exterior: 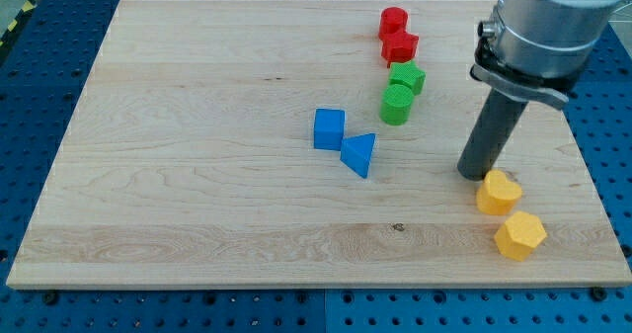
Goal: Point your arm close to the blue cube
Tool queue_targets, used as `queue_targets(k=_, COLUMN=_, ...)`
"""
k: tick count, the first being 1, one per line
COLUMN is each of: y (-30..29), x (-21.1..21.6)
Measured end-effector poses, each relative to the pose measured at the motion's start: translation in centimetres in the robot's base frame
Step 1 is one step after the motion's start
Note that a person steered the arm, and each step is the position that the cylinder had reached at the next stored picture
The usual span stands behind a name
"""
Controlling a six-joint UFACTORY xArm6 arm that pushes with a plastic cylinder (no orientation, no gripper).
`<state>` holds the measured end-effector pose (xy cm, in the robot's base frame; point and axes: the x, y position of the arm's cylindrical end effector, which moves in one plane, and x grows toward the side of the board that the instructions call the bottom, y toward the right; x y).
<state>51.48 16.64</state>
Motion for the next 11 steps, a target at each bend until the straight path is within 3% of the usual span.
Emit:
queue_targets(k=2, y=0.0, x=1.6)
queue_targets(k=3, y=-1.6, x=0.4)
queue_targets(k=4, y=-7.9, x=1.6)
queue_targets(k=6, y=-19.0, x=7.8)
queue_targets(k=7, y=-20.9, x=5.4)
queue_targets(k=9, y=-18.9, x=-6.0)
queue_targets(k=11, y=-18.4, x=-5.7)
